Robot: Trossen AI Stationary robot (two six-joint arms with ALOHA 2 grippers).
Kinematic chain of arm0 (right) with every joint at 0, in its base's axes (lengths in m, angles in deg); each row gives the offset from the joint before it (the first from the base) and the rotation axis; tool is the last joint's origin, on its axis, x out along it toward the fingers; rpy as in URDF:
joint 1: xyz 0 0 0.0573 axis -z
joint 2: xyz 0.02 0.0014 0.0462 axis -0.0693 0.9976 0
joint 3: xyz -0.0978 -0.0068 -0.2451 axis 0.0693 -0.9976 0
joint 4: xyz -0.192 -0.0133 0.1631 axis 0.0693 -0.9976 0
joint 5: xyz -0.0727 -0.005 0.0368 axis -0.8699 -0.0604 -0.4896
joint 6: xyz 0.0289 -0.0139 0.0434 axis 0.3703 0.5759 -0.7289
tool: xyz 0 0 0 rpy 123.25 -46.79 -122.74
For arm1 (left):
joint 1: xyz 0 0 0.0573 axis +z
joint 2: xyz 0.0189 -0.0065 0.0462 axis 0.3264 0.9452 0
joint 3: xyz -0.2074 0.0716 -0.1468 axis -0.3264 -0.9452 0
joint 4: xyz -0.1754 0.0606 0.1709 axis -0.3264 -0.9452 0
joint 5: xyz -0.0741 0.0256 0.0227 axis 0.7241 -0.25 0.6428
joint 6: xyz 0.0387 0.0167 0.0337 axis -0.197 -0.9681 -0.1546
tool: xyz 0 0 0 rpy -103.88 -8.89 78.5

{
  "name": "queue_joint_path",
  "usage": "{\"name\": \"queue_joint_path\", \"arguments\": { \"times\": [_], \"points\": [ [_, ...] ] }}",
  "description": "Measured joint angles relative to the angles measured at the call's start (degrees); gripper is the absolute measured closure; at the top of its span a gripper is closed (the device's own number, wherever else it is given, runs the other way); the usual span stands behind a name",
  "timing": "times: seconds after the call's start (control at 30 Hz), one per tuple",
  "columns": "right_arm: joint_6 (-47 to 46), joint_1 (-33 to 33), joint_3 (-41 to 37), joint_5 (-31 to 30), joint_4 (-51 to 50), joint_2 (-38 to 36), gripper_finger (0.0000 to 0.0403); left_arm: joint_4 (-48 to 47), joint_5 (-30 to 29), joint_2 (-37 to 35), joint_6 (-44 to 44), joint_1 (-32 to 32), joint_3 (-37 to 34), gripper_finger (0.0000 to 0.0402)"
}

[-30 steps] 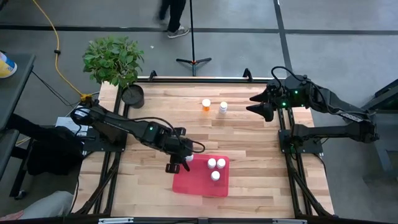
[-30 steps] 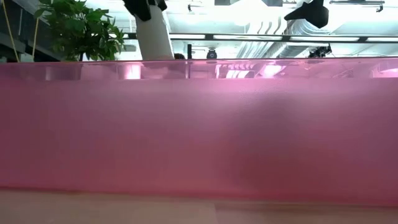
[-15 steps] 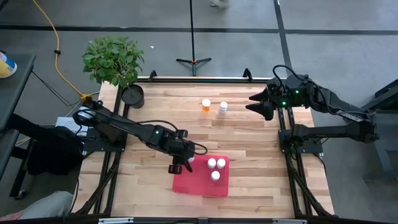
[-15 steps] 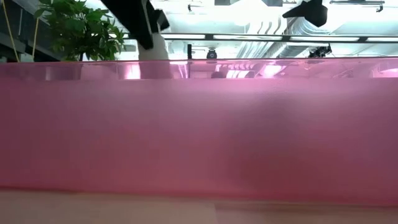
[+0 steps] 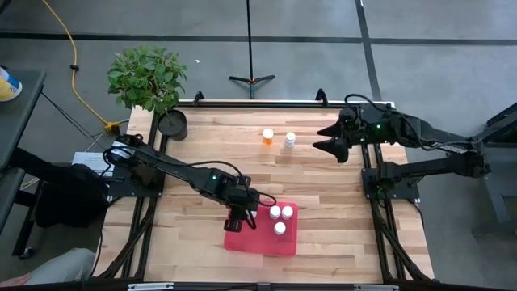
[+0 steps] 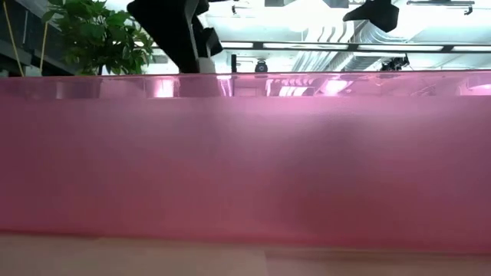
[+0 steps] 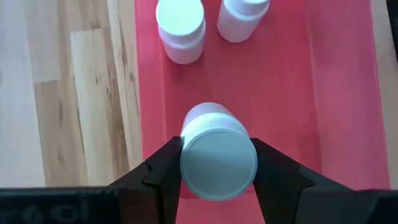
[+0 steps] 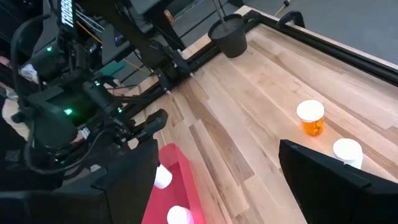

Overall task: Pick and place pill bottles into a basket
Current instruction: Put the white pill bottle into the red bin

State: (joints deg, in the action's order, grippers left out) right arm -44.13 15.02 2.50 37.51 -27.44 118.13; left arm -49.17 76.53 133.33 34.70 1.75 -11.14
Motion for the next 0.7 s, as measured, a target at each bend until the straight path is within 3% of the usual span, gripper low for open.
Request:
{"name": "queue_joint_path", "arguments": {
  "times": [0.23,0.7],
  "points": [
    [-0.42,-2.23,0.00,-0.47,1.98,3.26,0.0080,0.26,0.32,0.81,0.26,-0.21,0.25,0.0207],
    [-1.34,-4.50,0.00,-0.65,4.40,5.98,0.0080,-2.90,0.21,7.85,-1.70,-1.20,10.05,0.0207]
  ]
}}
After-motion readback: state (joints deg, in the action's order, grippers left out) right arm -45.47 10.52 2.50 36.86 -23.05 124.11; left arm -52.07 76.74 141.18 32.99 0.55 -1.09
